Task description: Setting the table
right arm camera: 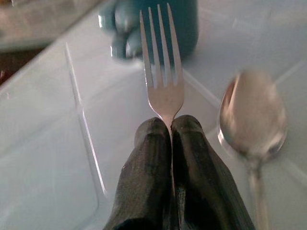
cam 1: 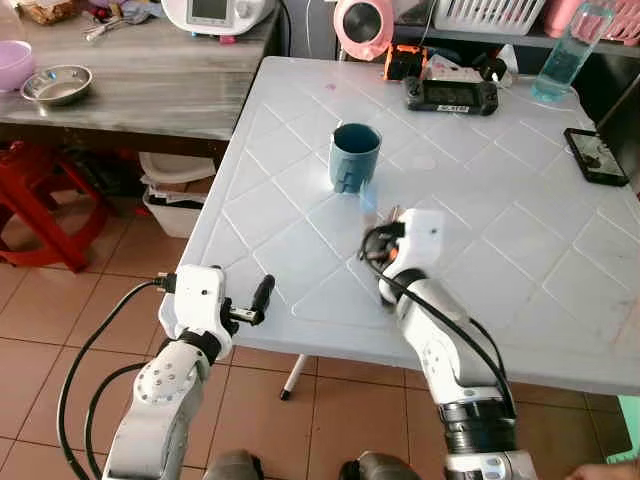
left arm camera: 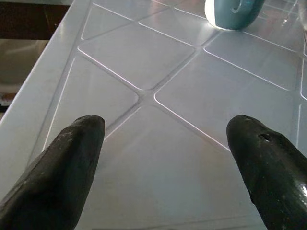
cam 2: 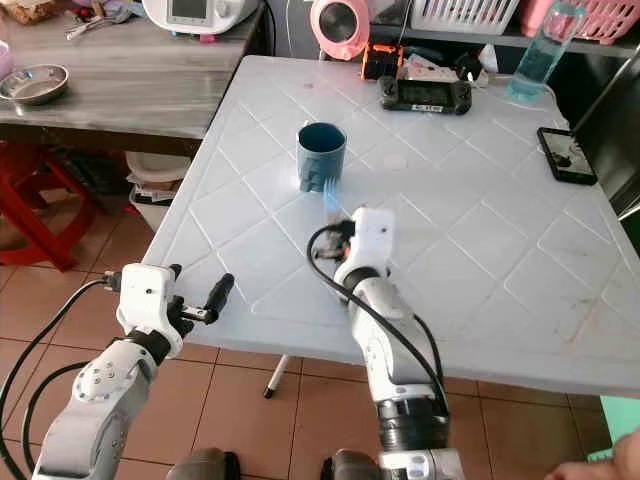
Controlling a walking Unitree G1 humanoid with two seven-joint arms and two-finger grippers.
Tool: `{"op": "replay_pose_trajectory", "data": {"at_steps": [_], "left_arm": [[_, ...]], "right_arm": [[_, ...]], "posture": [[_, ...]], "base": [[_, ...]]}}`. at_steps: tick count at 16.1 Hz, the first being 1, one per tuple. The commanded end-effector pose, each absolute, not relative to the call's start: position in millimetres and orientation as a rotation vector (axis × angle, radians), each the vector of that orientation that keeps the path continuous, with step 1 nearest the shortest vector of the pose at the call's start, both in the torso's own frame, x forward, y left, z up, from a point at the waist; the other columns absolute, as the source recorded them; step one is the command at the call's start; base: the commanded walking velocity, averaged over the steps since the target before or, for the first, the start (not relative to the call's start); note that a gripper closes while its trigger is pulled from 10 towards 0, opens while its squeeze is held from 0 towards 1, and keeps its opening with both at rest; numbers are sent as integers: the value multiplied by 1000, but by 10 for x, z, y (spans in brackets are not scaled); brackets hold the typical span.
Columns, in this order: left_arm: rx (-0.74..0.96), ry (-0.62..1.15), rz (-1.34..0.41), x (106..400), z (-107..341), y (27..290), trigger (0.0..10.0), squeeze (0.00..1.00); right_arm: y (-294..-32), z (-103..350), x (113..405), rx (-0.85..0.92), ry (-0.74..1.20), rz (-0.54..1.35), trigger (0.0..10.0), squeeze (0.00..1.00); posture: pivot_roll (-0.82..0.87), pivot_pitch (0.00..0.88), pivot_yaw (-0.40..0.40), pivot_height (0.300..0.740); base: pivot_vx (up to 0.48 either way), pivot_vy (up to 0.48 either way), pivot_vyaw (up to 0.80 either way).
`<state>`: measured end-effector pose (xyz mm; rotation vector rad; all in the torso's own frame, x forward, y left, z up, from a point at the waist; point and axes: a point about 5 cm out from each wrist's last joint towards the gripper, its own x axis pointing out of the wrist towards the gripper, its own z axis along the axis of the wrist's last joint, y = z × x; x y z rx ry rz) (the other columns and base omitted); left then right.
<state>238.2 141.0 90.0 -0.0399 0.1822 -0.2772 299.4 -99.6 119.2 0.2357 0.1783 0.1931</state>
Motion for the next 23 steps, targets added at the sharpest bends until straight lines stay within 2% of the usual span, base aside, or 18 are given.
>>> {"op": "replay_pose_trajectory", "data": {"at_steps": [1, 3, 4, 5, 6, 7, 10, 13, 23], "left_arm": [[-34, 185, -274, 2388, 882, 1399, 10000, 0], [-35, 173, -268, 2409, 889, 1391, 10000, 0], [-26, 150, -209, 2470, 909, 1428, 10000, 0], [-18, 145, -195, 2483, 912, 1438, 10000, 0], [-42, 143, -181, 2505, 906, 1447, 10000, 0], [-74, 145, -185, 2528, 897, 1427, 10000, 0], [-82, 130, -210, 2584, 924, 1369, 10000, 0], [-80, 132, -209, 2594, 909, 1367, 10000, 0], [-85, 132, -213, 2575, 887, 1370, 10000, 0]], "right_arm": [[-961, 1209, 2950, 260, 149, 187, 0, 0], [-1039, 1265, 2927, 213, 90, 172, 0, 0], [-1139, 1352, 2876, 97, -8, 159, 0, 0], [-1150, 1361, 2869, 83, -20, 156, 0, 0], [-1196, 1365, 2845, 58, -43, 131, 7451, 0], [-1278, 1349, 2820, 47, -57, 79, 10000, 0], [-1345, 1390, 2825, 9, -95, 39, 10000, 0], [-1378, 1383, 2841, -8, -99, 27, 10000, 0], [-1355, 1365, 2833, -13, -105, 35, 10000, 0]], "posture": [[23, 12, -6, 740], [13, 1, -4, 740], [2, 0, 1, 740], [-1, 0, 2, 740], [-9, 0, 2, 740], [-14, 0, 8, 740], [-19, 0, 15, 740], [-21, 0, 16, 740], [-19, 0, 14, 740]], "base": [[0, 0, 0], [0, 0, 0], [0, 0, 0], [0, 0, 0], [0, 0, 0], [0, 0, 0], [0, 0, -135], [0, 0, -800], [0, 280, -758]]}}
